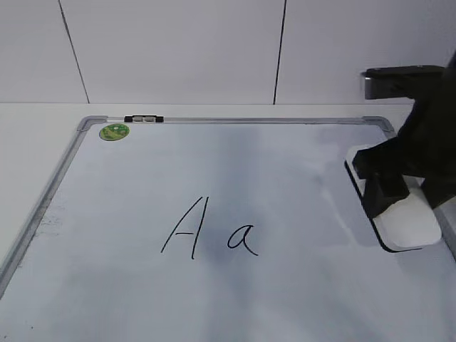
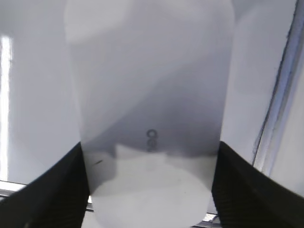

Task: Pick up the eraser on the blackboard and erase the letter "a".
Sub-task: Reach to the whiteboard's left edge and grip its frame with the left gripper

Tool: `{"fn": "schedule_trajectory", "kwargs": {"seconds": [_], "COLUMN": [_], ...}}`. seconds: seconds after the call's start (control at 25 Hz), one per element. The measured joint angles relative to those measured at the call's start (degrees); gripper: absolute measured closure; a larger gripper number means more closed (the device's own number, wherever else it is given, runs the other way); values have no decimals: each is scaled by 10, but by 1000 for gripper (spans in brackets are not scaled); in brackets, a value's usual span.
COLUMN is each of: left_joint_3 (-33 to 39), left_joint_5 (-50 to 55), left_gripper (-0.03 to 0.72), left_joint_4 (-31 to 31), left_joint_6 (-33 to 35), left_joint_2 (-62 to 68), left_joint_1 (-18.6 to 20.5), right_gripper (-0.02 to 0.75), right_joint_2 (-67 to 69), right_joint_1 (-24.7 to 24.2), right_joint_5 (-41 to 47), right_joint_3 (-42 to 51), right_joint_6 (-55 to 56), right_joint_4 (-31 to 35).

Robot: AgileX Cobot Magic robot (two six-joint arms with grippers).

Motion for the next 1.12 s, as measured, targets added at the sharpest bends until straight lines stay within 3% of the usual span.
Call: {"fn": "schedule_trajectory", "kwargs": {"seconds": [0.48, 0.8, 0.96, 1.12], "left_joint_3": [0, 0, 0, -2], "left_joint_5": [0, 0, 0, 0], "left_gripper": [454, 454, 454, 452], "left_joint_4": [0, -1, -11, -11], "left_joint_6": [0, 0, 0, 0], "left_joint_2": [0, 0, 4, 61], "left_joint_1": [0, -1, -21, -25], "right_gripper": [182, 182, 182, 182], "right_joint_2": [83, 113, 117, 117], "right_joint_1": [96, 114, 119, 119], "right_joint_5": [32, 45, 45, 45], "right_joint_3": [-59, -67, -67, -67], "right_joint_6": [-4, -4, -4, -4], "right_joint_4": [-25, -37, -37, -37]}}
